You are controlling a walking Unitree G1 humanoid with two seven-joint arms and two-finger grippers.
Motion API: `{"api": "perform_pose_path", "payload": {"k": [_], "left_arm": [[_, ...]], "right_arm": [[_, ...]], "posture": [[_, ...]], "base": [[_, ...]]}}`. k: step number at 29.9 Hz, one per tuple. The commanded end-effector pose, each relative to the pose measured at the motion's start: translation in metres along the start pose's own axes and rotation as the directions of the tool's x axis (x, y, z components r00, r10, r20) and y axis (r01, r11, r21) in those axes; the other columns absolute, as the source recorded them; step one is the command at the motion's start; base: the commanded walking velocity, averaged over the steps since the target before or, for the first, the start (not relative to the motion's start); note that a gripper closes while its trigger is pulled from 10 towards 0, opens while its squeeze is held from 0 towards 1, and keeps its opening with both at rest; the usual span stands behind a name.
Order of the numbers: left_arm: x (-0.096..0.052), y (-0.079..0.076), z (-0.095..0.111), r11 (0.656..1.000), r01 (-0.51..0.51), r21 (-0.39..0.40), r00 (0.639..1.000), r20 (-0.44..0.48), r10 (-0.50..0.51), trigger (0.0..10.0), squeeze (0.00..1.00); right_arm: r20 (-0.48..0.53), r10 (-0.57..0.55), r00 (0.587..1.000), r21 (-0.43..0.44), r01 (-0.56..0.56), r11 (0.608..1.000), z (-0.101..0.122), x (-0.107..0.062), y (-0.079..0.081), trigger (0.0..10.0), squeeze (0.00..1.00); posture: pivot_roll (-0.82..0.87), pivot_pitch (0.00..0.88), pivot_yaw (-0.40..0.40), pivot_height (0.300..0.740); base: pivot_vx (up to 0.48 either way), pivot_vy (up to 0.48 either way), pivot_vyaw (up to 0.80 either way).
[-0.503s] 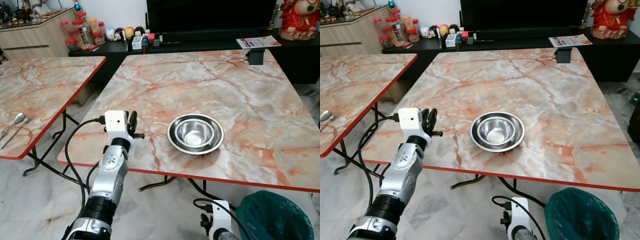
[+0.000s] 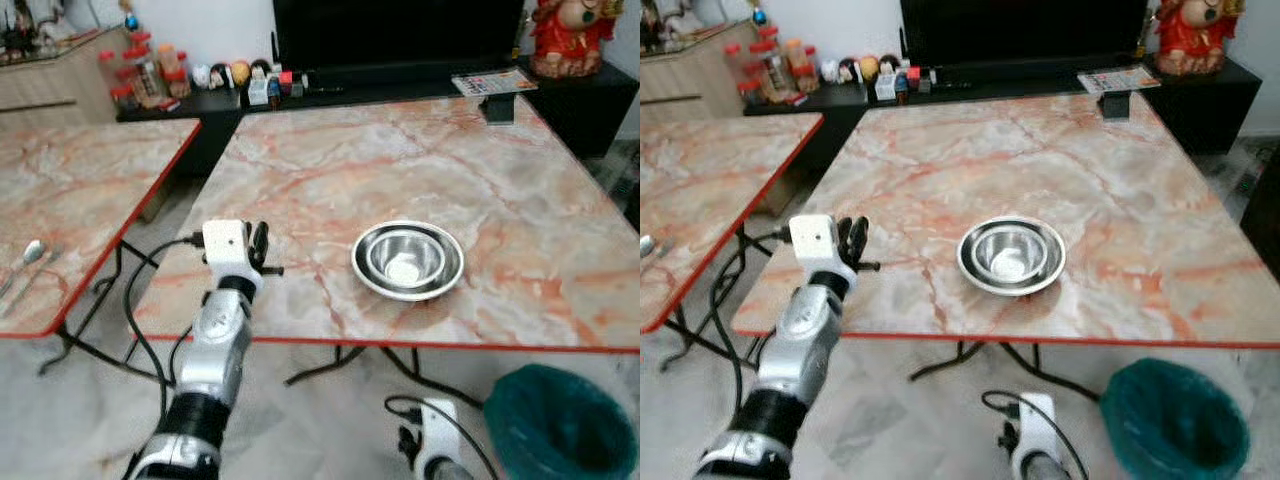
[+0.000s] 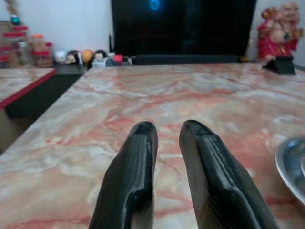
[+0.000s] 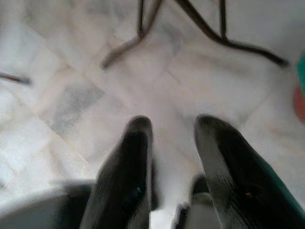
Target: Setting the table
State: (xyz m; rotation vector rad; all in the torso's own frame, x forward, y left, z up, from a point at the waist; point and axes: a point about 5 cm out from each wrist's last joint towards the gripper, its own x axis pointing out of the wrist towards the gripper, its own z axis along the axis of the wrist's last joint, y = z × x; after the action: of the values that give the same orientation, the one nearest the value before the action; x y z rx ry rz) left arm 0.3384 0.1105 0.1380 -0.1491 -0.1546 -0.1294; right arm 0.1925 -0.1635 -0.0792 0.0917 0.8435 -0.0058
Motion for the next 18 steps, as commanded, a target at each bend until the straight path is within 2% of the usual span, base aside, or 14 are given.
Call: {"api": "perform_pose_path", "payload": {"k": [1, 14, 18], "left_arm": [[0.0029, 0.0073, 0.0053, 1.000, -0.012, 0.027, 1.000, 0.010, 0.012, 10.0, 0.00], [0.0059, 0.0044, 0.0095, 1.000, -0.010, 0.023, 1.000, 0.023, 0.009, 10.0, 0.00], [0.0044, 0.0107, 0.0089, 0.999, -0.026, 0.033, 0.999, 0.021, 0.026, 10.0, 0.00]], "right_arm": [[0.007, 0.022, 1.000, 0.007, -0.023, 1.000, 0.0018, 0.0014, 0.0097, 10.0, 0.00], [0.015, 0.022, 1.000, 0.011, -0.022, 1.000, 0.0047, 0.0021, 0.0102, 10.0, 0.00], [0.011, 0.020, 1.000, 0.012, -0.020, 1.000, 0.0034, 0.0017, 0.0094, 10.0, 0.00]], "posture": [[-0.02, 0.000, 0.125, 0.740], [-0.02, 0.000, 0.125, 0.740], [-0.01, 0.003, 0.122, 0.740]], "base": [[0.000, 0.480, 0.00], [0.000, 0.480, 0.00], [0.000, 0.480, 0.00]]}}
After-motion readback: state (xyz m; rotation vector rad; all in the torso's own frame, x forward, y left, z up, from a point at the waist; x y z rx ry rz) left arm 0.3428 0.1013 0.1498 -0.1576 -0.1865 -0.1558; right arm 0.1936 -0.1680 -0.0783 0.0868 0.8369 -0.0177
